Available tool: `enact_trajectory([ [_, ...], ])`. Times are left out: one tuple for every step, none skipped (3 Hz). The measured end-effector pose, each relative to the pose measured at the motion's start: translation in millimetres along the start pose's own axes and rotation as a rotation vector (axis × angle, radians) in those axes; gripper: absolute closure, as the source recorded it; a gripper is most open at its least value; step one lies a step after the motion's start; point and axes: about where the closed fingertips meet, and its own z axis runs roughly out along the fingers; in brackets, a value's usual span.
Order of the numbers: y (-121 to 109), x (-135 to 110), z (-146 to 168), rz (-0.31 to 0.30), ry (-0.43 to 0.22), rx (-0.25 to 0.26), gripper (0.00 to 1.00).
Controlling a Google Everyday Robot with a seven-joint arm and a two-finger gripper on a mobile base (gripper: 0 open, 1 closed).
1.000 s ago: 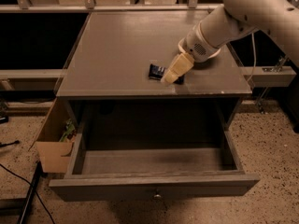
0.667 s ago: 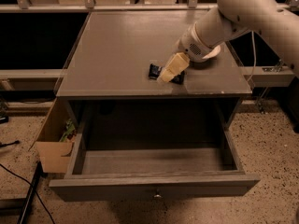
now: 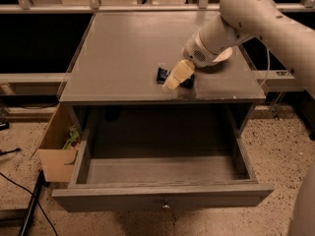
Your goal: Place rxbar blueberry into top drawer
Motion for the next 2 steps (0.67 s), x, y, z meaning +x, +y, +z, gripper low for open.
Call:
enact_trajectory([
  [-3.2,7.5,9.4,0.013,0.019,-0.005,0.0],
  [-6.0,13.6,16.0,0.026,0.035,-0.012,0.03],
])
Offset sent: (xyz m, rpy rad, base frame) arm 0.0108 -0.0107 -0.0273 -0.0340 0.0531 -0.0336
